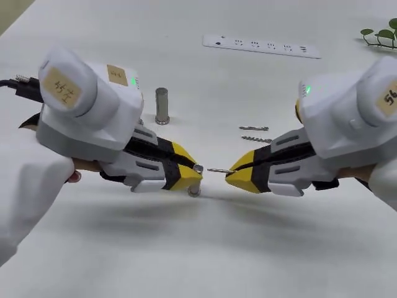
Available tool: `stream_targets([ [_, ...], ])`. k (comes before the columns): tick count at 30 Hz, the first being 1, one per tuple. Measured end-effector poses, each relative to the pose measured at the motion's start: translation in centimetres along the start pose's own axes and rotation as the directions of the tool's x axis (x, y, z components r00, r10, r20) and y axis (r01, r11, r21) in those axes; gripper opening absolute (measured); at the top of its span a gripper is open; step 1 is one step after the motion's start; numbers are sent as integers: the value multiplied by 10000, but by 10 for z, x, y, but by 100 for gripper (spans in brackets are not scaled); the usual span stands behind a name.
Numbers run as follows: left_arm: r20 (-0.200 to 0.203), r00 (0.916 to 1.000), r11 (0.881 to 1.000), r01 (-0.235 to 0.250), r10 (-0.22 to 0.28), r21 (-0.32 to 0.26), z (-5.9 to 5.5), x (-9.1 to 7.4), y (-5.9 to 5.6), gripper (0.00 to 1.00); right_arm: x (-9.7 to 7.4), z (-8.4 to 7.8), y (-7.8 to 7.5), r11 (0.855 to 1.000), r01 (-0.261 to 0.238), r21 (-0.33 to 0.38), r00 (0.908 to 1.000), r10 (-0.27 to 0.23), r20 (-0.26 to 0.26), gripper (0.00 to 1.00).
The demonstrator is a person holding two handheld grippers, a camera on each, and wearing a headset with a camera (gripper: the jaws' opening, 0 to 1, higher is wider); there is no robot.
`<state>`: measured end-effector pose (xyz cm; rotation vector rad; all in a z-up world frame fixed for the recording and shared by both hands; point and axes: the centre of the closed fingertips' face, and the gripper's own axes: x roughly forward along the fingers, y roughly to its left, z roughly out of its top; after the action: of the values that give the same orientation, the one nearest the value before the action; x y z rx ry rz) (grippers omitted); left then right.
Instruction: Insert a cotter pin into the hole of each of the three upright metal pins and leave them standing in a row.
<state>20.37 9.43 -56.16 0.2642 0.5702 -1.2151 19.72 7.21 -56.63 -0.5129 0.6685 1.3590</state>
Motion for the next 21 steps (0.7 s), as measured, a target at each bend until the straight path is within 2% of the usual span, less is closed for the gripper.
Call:
stream_targets([
  [5,-23,10000,9999,60,-59,106,0,1,0,6,2,1,0,9999,-16,-128,10000,16,-10,0],
  [8,-120,9999,9992,-64,69,398,0,1,2,6,4,2,0,9997,-94,-218,10000,93,-33,0],
  [21,-183,9998,9977,130,-118,663,-1,-2,0,6,8,5,-2,9988,-210,-439,9998,209,-13,0],
])
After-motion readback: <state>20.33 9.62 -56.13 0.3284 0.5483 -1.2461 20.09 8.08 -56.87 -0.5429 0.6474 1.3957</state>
